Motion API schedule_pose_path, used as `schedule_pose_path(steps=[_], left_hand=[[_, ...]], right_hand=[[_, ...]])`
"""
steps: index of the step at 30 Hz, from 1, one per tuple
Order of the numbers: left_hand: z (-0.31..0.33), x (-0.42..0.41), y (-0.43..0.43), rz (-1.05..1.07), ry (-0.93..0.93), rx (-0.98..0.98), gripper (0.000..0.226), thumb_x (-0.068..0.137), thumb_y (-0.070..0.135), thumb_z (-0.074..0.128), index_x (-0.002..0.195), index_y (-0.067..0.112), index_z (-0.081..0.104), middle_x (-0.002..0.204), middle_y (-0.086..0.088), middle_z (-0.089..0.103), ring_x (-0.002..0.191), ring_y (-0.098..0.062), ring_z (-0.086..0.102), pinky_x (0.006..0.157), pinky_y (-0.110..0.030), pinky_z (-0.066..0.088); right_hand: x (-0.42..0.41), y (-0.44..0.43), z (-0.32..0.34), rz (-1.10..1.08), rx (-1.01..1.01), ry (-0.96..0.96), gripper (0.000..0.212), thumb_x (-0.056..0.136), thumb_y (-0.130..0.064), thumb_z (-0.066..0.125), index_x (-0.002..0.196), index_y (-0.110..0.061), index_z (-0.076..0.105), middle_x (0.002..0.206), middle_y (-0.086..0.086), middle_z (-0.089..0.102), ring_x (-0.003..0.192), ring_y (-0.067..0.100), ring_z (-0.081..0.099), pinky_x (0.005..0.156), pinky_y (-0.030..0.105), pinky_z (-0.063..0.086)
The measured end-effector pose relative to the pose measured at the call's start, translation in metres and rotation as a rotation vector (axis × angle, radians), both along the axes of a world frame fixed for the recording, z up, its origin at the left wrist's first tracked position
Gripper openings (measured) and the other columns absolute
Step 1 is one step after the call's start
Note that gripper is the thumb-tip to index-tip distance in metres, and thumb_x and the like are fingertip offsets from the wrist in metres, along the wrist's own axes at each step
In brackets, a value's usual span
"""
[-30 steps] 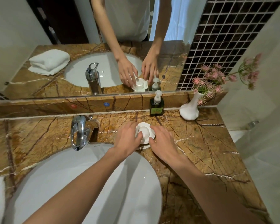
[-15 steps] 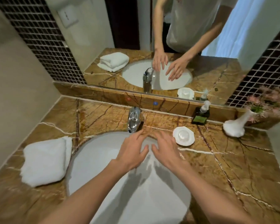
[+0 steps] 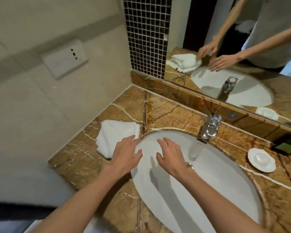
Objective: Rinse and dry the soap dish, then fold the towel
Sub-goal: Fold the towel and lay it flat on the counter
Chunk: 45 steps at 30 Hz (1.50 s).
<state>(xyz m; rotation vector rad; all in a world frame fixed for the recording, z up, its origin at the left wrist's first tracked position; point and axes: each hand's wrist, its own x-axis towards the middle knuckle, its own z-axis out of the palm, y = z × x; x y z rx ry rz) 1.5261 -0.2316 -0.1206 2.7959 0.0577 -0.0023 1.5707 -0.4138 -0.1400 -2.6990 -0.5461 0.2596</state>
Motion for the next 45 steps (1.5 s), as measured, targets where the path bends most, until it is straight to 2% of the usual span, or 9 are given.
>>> schedule_pose_path(steps=[8,13,18,24,29,33,38,41,45], left_hand=[[-0.023,-0.013,0.087,0.142,0.108,-0.020,0.054,0.091,0.040,0.047,0.140,0.016,0.041,0.152,-0.010,0.033,0.139,-0.025,0.029,0.114,-0.039,0.022],[-0.033,0.004,0.104,0.351,0.184,-0.269,0.055,0.092,0.023,0.048,0.144,0.013,0.032,0.154,-0.015,0.024,0.139,-0.032,0.028,0.114,-0.041,0.026],[-0.036,0.028,0.130,0.330,0.183,-0.274,0.033,0.086,0.018,0.049,0.118,0.012,0.054,0.122,-0.015,0.058,0.114,-0.038,0.051,0.094,-0.048,0.044],[-0.042,0.040,0.143,0.380,0.326,-0.178,0.037,0.078,0.047,0.061,0.107,0.023,0.060,0.112,-0.011,0.061,0.110,-0.036,0.049,0.094,-0.048,0.041],[-0.048,0.034,0.147,0.407,0.195,-0.344,0.022,0.081,0.031,0.069,0.097,0.016,0.065,0.100,-0.003,0.061,0.098,-0.024,0.055,0.077,-0.030,0.039],[-0.050,0.016,0.159,0.426,0.128,-0.486,0.008,0.087,0.014,0.063,0.092,0.014,0.056,0.093,-0.001,0.056,0.085,-0.019,0.052,0.070,-0.029,0.038],[-0.049,-0.010,0.166,0.478,0.147,-0.784,0.013,0.089,0.001,0.054,0.093,0.014,0.055,0.107,-0.004,0.063,0.103,-0.019,0.060,0.093,-0.033,0.048],[-0.048,-0.012,0.165,0.554,0.209,-0.830,0.016,0.085,0.017,0.059,0.100,0.021,0.056,0.109,0.001,0.064,0.097,-0.010,0.060,0.089,-0.035,0.049],[-0.039,0.003,0.158,0.621,0.243,-0.773,0.059,0.079,0.053,0.063,0.122,0.013,0.055,0.114,-0.001,0.063,0.101,-0.019,0.062,0.083,-0.031,0.047]], right_hand=[[0.005,0.087,0.005,0.130,-0.012,-0.004,0.050,0.087,-0.022,0.052,0.135,-0.012,0.044,0.134,0.017,0.049,0.119,0.037,0.048,0.094,0.043,0.041],[0.031,0.128,0.002,0.211,-0.005,0.033,0.054,0.090,-0.024,0.051,0.141,-0.013,0.038,0.139,0.019,0.043,0.125,0.039,0.043,0.098,0.046,0.042],[0.077,0.163,-0.001,0.166,-0.101,0.107,0.052,0.096,-0.032,0.044,0.145,-0.020,0.029,0.150,0.018,0.031,0.136,0.038,0.029,0.106,0.053,0.029],[0.085,0.170,-0.007,0.164,-0.104,0.084,0.030,0.094,-0.031,0.050,0.117,-0.012,0.054,0.125,0.017,0.052,0.120,0.037,0.043,0.100,0.047,0.031],[0.084,0.163,-0.002,0.129,0.142,0.053,0.005,0.093,-0.019,0.051,0.092,-0.015,0.054,0.099,0.010,0.062,0.098,0.033,0.055,0.087,0.045,0.042],[0.087,0.154,0.001,0.054,0.238,0.005,0.008,0.095,-0.016,0.045,0.087,-0.017,0.046,0.089,0.005,0.056,0.086,0.030,0.053,0.079,0.044,0.044],[0.091,0.146,-0.011,-0.051,0.199,0.015,0.006,0.096,-0.022,0.047,0.093,-0.016,0.047,0.097,0.006,0.058,0.090,0.026,0.050,0.084,0.044,0.038],[0.083,0.152,-0.017,0.028,0.182,0.076,0.006,0.097,-0.022,0.045,0.091,-0.021,0.044,0.097,0.002,0.052,0.090,0.022,0.045,0.084,0.045,0.039],[0.075,0.161,-0.012,0.115,0.272,0.078,0.008,0.098,-0.024,0.044,0.090,-0.022,0.043,0.093,-0.002,0.051,0.088,0.021,0.046,0.084,0.047,0.044]])
